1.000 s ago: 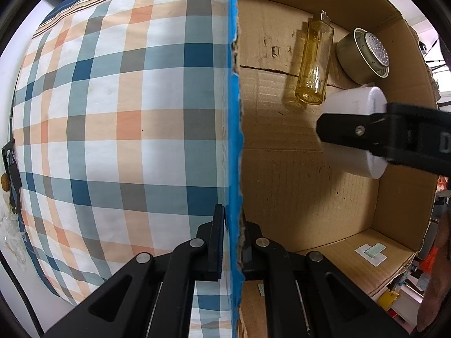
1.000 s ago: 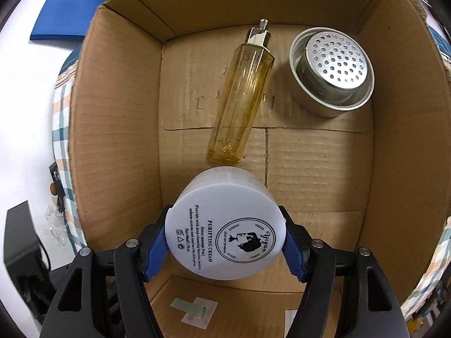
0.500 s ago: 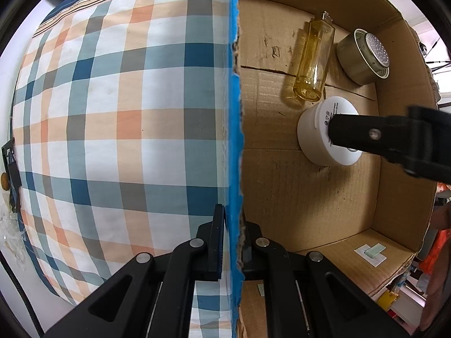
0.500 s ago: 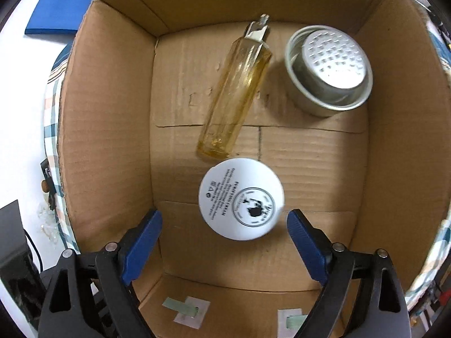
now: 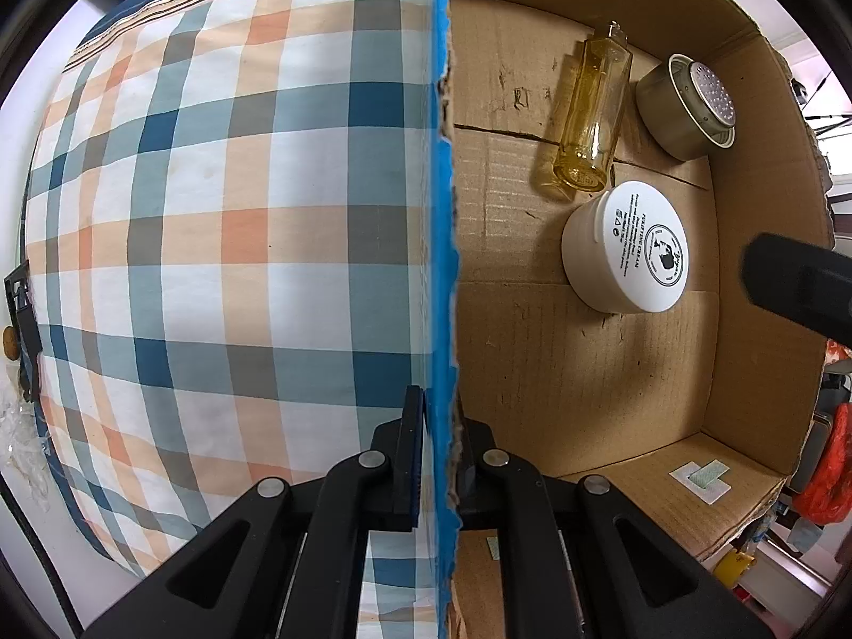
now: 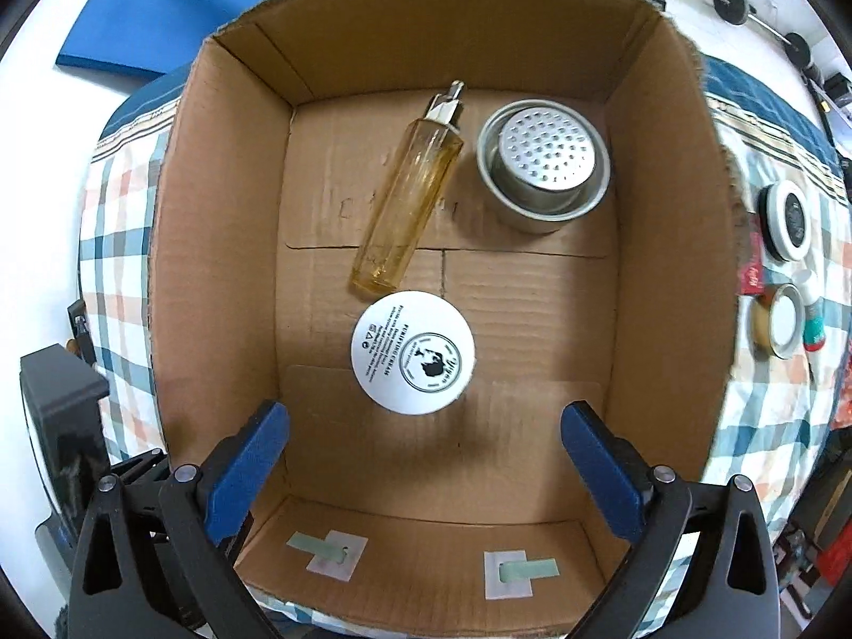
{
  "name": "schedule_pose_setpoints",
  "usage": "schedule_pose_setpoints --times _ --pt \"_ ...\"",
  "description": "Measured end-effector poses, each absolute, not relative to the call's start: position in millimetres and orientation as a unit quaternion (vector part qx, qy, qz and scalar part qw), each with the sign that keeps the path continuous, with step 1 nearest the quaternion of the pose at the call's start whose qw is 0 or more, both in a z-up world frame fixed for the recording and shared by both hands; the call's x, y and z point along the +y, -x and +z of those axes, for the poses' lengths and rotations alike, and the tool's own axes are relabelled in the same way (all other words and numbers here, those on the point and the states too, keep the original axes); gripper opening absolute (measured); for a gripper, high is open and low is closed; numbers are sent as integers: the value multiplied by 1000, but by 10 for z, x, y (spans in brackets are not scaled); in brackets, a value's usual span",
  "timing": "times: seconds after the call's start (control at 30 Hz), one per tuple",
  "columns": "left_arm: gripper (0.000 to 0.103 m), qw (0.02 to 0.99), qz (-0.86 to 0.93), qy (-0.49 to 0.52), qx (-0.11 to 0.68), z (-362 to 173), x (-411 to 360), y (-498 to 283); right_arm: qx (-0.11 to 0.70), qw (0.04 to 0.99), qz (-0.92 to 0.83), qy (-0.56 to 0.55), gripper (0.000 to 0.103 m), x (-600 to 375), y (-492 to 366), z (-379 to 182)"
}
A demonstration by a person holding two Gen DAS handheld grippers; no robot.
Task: Organize rigid objects
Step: 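Move the right gripper to the black-lidded white jar and grasp it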
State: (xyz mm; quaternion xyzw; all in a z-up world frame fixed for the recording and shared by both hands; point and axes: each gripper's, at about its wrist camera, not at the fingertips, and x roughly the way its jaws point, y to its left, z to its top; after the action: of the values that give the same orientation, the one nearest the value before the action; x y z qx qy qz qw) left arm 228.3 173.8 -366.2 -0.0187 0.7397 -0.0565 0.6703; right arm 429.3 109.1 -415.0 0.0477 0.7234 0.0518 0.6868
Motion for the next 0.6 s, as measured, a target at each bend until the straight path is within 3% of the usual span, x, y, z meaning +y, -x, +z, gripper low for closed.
schedule_pose_setpoints --times 0.6 --pt "4 672 -55 12 739 -3631 1684 -2255 673 737 55 -37 103 907 -3977 -3570"
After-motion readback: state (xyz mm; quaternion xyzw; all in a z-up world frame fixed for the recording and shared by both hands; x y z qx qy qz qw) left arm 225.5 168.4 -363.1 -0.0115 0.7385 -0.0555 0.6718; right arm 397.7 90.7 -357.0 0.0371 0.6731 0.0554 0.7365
